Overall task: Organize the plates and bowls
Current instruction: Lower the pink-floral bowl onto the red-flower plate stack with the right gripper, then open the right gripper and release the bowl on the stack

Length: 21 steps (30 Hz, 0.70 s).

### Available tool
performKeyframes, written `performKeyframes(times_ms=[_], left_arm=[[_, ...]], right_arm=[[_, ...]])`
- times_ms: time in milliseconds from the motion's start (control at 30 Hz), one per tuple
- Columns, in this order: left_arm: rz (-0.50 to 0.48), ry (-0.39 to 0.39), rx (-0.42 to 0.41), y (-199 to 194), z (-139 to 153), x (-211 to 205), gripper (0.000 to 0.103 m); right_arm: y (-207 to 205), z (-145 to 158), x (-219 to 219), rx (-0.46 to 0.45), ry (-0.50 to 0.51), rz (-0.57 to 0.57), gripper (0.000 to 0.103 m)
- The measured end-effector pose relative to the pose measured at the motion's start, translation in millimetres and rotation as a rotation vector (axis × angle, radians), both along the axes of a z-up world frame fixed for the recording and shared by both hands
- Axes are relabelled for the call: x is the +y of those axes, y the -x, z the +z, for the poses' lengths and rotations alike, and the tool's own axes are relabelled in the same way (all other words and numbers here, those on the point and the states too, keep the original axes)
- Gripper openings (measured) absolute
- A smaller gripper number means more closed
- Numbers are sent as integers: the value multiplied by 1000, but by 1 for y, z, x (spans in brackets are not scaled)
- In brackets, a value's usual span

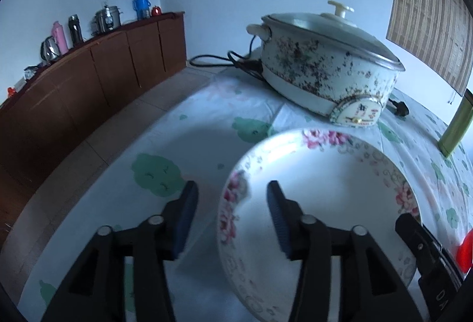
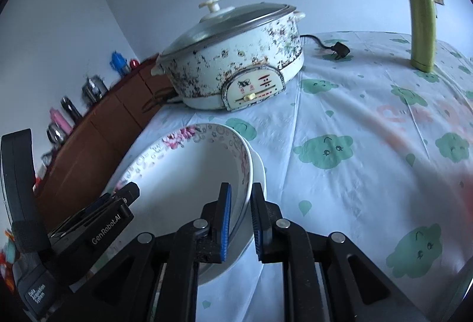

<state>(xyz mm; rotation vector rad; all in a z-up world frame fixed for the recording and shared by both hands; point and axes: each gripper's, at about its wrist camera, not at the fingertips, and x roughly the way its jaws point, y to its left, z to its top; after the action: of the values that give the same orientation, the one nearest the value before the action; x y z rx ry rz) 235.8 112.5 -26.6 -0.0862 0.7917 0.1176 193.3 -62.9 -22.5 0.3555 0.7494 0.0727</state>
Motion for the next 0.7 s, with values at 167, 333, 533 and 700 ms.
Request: performKeyframes(times_ms=[167,333,533,700], left_arm=[[14,-37,-29,3,5,-1,65],[19,-23,-43,5,7,2,67],[12,-24,-52,6,9,1,69],[13,-18,-57,7,10,1,69]], right_arm=[[0,-2,-6,-19,-59,14,20],[2,-3,-11,-28,-107,32,23],[10,-1,-21,-60,-126,-8,30],[19,6,-25,-105,-77,-54,30]])
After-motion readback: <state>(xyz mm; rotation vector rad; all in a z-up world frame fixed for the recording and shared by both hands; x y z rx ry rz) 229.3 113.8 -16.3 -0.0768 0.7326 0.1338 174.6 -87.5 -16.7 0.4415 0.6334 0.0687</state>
